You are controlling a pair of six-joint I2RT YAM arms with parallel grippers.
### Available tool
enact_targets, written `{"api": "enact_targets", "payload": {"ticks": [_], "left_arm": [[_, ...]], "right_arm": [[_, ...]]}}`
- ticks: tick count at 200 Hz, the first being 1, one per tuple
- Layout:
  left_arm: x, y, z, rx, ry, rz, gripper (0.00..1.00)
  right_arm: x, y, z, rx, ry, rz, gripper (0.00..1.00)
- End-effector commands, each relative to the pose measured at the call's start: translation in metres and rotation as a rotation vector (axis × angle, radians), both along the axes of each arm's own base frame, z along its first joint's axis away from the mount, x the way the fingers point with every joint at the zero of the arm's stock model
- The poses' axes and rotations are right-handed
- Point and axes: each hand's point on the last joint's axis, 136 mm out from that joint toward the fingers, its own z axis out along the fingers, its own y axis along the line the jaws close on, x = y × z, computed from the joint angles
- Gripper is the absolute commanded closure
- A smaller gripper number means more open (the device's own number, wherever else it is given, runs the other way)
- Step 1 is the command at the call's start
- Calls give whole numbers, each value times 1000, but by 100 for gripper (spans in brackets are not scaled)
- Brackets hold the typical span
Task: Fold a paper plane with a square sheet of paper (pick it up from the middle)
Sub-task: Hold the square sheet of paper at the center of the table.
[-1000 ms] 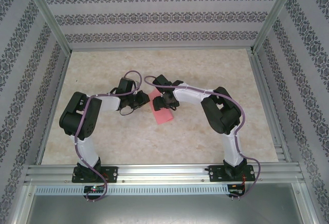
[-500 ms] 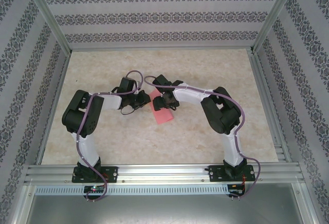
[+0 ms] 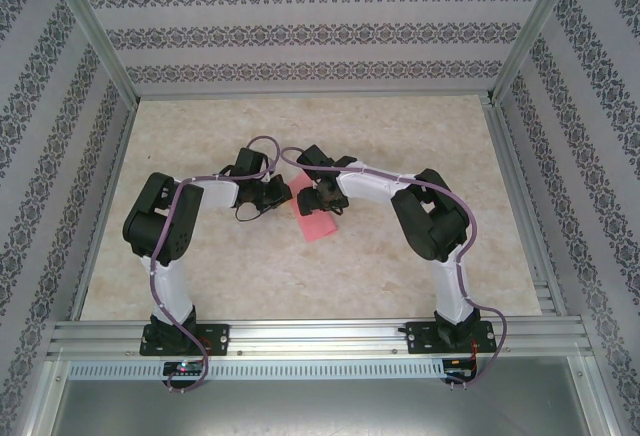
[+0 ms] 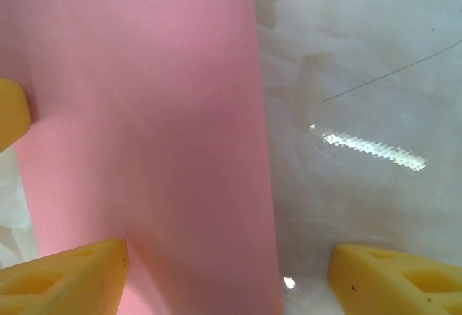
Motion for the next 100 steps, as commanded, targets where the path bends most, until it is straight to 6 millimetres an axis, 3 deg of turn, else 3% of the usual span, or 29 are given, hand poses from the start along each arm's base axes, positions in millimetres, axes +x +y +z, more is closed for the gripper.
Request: {"api": "enact_targets", "payload": {"ticks": [1,42,80,100], "left_arm": [[-28,25,-42,164,140,3,94],[-33,29,-53,201,171,-14,96],[-37,30,-62,225,192,-28,96],[-39,32,-66,246,202,-30,96]], "right_arm": [[-29,25,-56,106,148,53,24],[-12,35,-7,217,99,56,24],[7,27,59,313,-7,32,23],[11,22,82,340,-45,31,24]]}}
